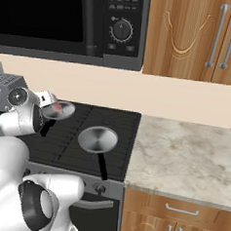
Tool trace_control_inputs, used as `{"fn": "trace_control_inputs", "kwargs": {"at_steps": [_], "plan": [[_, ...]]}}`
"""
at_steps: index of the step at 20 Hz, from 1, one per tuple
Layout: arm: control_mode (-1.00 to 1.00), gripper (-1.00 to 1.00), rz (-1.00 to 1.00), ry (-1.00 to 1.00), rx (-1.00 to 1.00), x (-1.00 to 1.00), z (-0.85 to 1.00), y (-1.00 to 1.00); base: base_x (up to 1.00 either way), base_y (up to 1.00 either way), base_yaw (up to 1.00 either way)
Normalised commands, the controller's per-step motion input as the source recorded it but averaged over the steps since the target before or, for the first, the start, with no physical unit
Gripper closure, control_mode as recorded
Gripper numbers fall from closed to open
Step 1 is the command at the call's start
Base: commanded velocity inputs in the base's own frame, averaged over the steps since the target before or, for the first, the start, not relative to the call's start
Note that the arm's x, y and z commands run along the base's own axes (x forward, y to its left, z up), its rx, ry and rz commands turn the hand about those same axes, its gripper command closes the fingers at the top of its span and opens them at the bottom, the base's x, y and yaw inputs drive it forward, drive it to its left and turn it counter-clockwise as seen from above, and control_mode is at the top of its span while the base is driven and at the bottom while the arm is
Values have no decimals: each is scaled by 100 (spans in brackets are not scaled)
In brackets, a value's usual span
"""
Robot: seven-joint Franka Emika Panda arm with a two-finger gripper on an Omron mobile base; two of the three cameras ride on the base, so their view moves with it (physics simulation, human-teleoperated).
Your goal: Place one of the steaks on the plate and the other in the bowl. Then place the bowl in the fridge.
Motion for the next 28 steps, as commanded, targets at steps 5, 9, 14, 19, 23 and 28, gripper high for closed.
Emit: {"fn": "trace_control_inputs", "kwargs": {"at_steps": [5,9,14,19,23,28], "plan": [[-100,-100,-5,21,11,26,10,-31,0,0,0],[-100,-100,1,14,14,26,-2,-9,0,0,0],[-100,-100,4,20,0,25,-12,0,0,0,0],[-100,-100,7,10,0,25,-27,2,0,0,0],[-100,-100,9,0,-1,27,-35,15,0,0,0],[-100,-100,8,0,-1,31,-22,18,0,0,0]]}}
